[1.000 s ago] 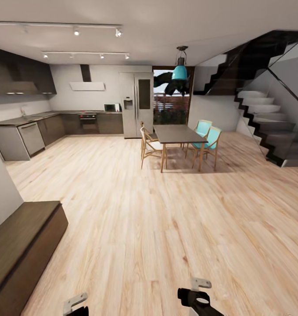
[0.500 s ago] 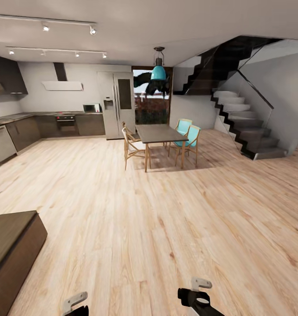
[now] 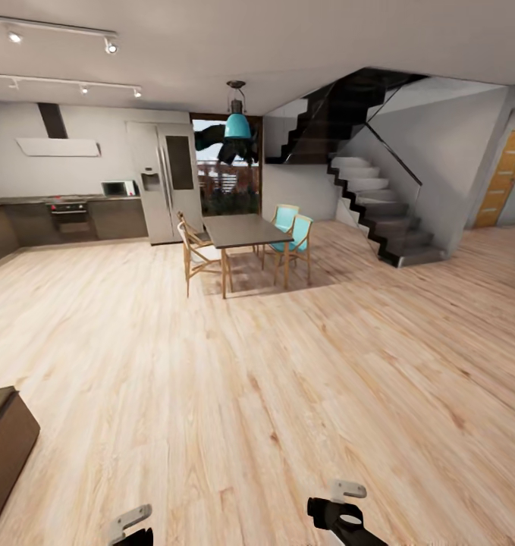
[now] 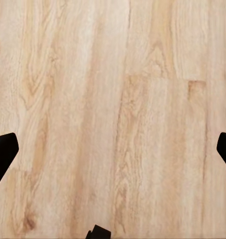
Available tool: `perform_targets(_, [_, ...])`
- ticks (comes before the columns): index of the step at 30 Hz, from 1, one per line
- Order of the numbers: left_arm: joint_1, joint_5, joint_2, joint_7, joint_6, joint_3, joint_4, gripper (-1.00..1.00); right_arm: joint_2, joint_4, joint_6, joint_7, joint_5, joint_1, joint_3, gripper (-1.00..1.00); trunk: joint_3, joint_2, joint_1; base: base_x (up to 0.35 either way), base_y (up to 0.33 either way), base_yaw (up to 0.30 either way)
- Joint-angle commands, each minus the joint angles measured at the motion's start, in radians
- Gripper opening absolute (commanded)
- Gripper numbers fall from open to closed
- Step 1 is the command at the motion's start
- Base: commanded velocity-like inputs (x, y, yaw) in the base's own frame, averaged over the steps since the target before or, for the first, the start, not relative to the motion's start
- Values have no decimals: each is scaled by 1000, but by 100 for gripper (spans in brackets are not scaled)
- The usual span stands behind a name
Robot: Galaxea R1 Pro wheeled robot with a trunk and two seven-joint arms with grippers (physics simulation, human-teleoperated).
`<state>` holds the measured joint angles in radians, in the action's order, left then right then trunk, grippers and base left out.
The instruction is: Place each of the two pumpkins and all three candles from the living room inside a cabinet in the living room (use any cabinet), then make sure every cabinet is closed, and position the cauldron so it is next to a table in the living room.
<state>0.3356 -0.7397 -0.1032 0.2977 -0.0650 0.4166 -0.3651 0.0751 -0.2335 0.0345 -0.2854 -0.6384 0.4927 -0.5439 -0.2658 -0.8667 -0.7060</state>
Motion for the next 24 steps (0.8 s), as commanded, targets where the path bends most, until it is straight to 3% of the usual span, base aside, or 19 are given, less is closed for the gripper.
perform_targets(1, [0,-10,-1,6,-4,8,-2,100,0,0,3,-5,-10,1,-8,100,-1,-1,0,0,0,-279])
perform_targets(24, [0,-10,-1,6,-4,10,-2,100,2,-1,4,12,-10,1,-8,100,-1,-1,0,0,0,-279])
